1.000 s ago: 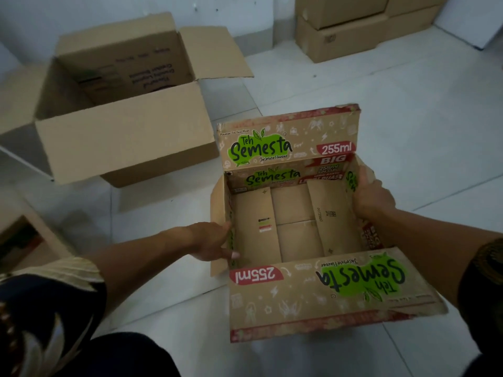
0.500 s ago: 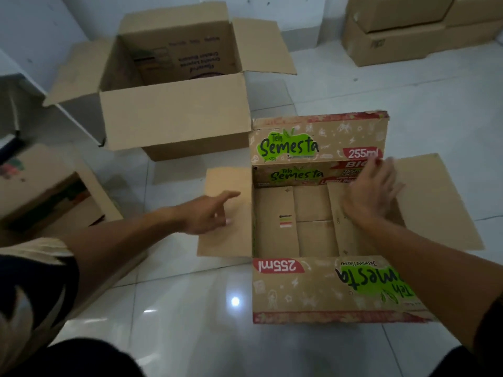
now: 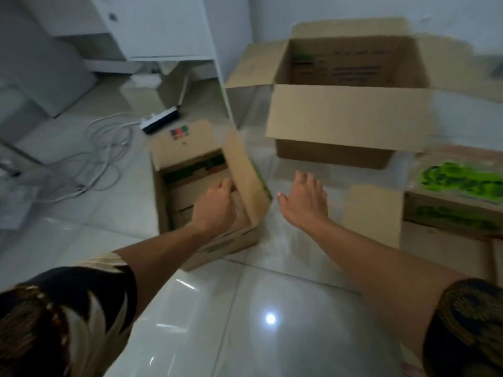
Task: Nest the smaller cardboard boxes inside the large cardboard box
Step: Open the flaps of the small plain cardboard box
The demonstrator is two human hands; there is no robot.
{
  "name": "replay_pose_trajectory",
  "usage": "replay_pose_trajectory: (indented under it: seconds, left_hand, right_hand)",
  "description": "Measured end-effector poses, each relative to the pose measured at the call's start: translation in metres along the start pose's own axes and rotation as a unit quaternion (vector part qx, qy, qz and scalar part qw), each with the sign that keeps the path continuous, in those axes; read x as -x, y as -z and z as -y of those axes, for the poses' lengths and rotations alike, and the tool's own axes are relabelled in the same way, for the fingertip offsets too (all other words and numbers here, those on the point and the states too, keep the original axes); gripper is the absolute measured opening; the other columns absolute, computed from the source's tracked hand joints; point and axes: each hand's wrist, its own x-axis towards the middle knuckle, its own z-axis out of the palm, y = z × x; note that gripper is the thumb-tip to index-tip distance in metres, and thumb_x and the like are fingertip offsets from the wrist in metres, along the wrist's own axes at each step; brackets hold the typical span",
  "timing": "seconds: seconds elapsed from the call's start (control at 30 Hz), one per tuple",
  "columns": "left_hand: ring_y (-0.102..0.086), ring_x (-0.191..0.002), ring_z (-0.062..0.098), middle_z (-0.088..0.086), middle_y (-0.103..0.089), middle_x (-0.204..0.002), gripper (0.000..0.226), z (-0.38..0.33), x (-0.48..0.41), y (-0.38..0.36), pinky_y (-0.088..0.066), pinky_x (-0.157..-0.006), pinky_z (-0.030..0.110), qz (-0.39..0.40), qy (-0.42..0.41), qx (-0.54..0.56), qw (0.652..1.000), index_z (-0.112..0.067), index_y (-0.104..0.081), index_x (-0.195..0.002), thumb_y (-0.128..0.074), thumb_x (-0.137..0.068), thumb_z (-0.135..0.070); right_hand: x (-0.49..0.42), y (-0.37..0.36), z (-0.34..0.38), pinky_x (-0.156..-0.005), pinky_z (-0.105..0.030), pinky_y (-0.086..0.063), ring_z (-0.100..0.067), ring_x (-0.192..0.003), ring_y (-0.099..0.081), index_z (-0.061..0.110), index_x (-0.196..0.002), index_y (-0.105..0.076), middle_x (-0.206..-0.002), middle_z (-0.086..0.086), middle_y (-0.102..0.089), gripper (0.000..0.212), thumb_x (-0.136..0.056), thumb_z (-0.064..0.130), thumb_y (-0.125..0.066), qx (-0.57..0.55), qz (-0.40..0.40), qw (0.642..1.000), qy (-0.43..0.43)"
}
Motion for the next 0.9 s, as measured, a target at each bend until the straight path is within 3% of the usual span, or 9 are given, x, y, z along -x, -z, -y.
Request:
replay_pose_trajectory:
  seconds: [0.17, 0.23, 0.3, 0.37, 0.47, 0.6, 0.7, 0.8, 0.9]
  left_hand:
    - [-0.045, -0.109, 0.033, 0.016, -0.046, -0.125, 0.047, 0.105, 0.038, 0.02, -0.042, -0.09, 0.044, -0.099, 0.122, -0.176, 0.972, -0.014, -0.045, -0.126, -0.057, -0.087, -0.037]
    - [-0.044, -0.114, 0.036, 0.018, -0.042, -0.13, 0.057, 0.129, 0.04, 0.025, -0.041, -0.092, 0.046, -0.067, 0.193, -0.162, 0.965, -0.014, -0.04, -0.132, -0.062, -0.085, -0.037]
    - [-0.054, -0.102, 0.034, 0.017, -0.045, -0.125, 0.053, 0.145, 0.033, 0.027, -0.048, -0.081, 0.043, -0.015, 0.239, -0.099, 0.966, -0.012, -0.039, -0.131, -0.063, -0.087, -0.028]
    - [-0.06, -0.091, 0.033, 0.016, -0.049, -0.119, 0.046, 0.154, 0.022, 0.027, -0.051, -0.071, 0.04, 0.013, 0.252, -0.052, 0.966, -0.01, -0.043, -0.128, -0.064, -0.088, -0.022]
    - [-0.061, -0.088, 0.035, 0.017, -0.052, -0.114, 0.046, 0.163, 0.011, 0.025, -0.052, -0.069, 0.041, 0.009, 0.243, -0.059, 0.968, -0.01, -0.042, -0.129, -0.063, -0.088, -0.019]
    - [-0.061, -0.086, 0.035, 0.019, -0.057, -0.111, 0.064, 0.178, 0.011, 0.02, -0.054, -0.073, 0.046, 0.009, 0.23, -0.066, 0.971, -0.012, -0.025, -0.148, -0.058, -0.092, -0.018]
    - [-0.056, -0.084, 0.028, 0.019, -0.056, -0.115, 0.067, 0.187, 0.016, 0.02, -0.054, -0.074, 0.045, 0.012, 0.239, -0.029, 0.971, -0.016, -0.017, -0.152, -0.053, -0.096, -0.024]
    - [-0.059, -0.093, 0.032, 0.019, -0.053, -0.121, 0.07, 0.19, 0.023, 0.022, -0.054, -0.08, 0.048, 0.016, 0.262, 0.001, 0.965, -0.018, -0.011, -0.153, -0.05, -0.097, -0.03]
    - [-0.054, -0.101, 0.039, 0.019, -0.038, -0.129, 0.066, 0.185, 0.038, 0.021, -0.055, -0.074, 0.047, 0.06, 0.315, 0.0, 0.947, -0.02, -0.02, -0.148, -0.053, -0.094, -0.039]
  right_hand:
    - [-0.029, -0.041, 0.059, -0.094, -0.044, -0.038, -0.038, -0.119, -0.047, 0.009, -0.134, -0.045, -0.134, -0.021, -0.049, 0.055, -0.097, 0.05, -0.036, -0.111, 0.024, 0.992, -0.052]
    - [-0.035, -0.048, 0.072, -0.092, -0.042, -0.038, -0.037, -0.118, -0.05, 0.01, -0.134, -0.047, -0.134, -0.021, -0.052, 0.065, -0.097, 0.058, -0.026, -0.207, -0.01, 0.97, -0.127]
    - [-0.031, -0.054, 0.081, -0.093, -0.043, -0.038, -0.035, -0.119, -0.051, 0.015, -0.137, -0.046, -0.136, -0.016, -0.053, 0.082, -0.086, 0.075, -0.023, -0.268, -0.003, 0.951, -0.154]
    - [-0.02, -0.059, 0.088, -0.097, -0.045, -0.039, -0.034, -0.125, -0.048, 0.023, -0.143, -0.04, -0.143, -0.011, -0.048, 0.099, -0.069, 0.089, -0.031, -0.291, 0.087, 0.942, -0.14]
    - [-0.017, -0.062, 0.089, -0.102, -0.048, -0.042, -0.032, -0.129, -0.045, 0.027, -0.145, -0.037, -0.149, -0.006, -0.041, 0.104, -0.061, 0.088, -0.048, -0.271, 0.203, 0.931, -0.136]
    - [-0.029, -0.055, 0.094, -0.102, -0.056, -0.04, -0.032, -0.13, -0.044, 0.03, -0.147, -0.033, -0.151, -0.005, -0.039, 0.118, -0.052, 0.099, -0.041, -0.339, 0.209, 0.907, -0.14]
    - [-0.032, -0.047, 0.106, -0.093, -0.049, -0.051, -0.03, -0.118, -0.054, 0.031, -0.144, -0.039, -0.14, -0.004, -0.051, 0.086, -0.07, 0.063, -0.069, -0.266, 0.229, 0.932, -0.087]
    - [-0.04, -0.039, 0.108, -0.064, -0.038, -0.059, -0.023, -0.077, -0.064, 0.024, -0.106, -0.066, -0.095, -0.001, -0.068, 0.032, -0.075, 0.024, -0.064, -0.161, 0.173, 0.969, -0.067]
    - [-0.049, -0.029, 0.103, -0.056, -0.029, -0.045, -0.026, -0.069, -0.057, 0.017, -0.087, -0.065, -0.085, -0.007, -0.066, 0.008, -0.084, 0.015, -0.058, -0.053, 0.07, 0.992, -0.089]
